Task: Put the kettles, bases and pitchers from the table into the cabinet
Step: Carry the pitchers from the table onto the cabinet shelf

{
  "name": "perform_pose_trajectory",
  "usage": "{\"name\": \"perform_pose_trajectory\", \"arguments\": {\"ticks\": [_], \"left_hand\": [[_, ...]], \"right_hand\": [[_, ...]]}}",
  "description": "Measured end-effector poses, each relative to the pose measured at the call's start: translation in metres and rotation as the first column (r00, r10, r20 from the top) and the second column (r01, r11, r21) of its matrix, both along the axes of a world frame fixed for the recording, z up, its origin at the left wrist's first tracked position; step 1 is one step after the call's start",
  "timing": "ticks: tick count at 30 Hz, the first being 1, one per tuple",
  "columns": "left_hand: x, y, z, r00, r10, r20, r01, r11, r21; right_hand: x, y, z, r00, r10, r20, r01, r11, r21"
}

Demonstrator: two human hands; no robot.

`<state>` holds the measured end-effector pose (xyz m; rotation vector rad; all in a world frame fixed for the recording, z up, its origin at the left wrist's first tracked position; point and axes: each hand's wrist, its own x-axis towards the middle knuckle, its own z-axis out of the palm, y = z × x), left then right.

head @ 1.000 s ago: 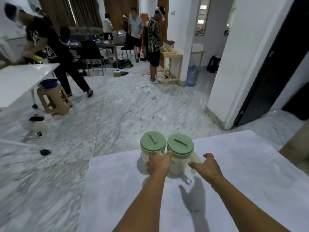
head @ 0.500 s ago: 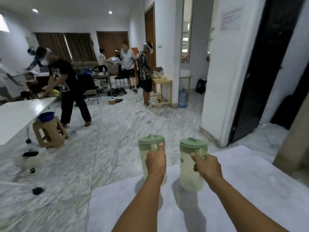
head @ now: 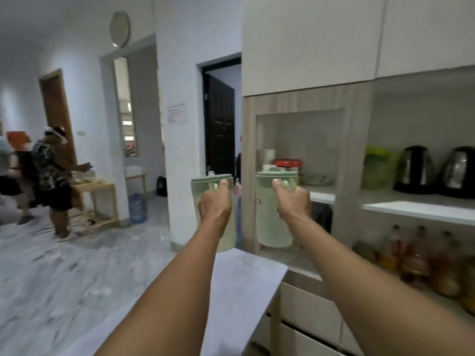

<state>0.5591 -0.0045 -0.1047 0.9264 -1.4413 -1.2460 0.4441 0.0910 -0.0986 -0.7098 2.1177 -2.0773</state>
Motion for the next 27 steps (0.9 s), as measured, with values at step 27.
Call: {"name": "perform_pose_trajectory", "arguments": {"ticks": [27], "left_hand": [[-0.648, 0.299, 0.027, 0.547, -0.822, 0.157, 0.833, 0.554, -0.004]], "right_hand": [[-0.588, 0.348, 0.009, 0.786, -0.618, -0.009, 0.617, 0.786, -0.023]]}}
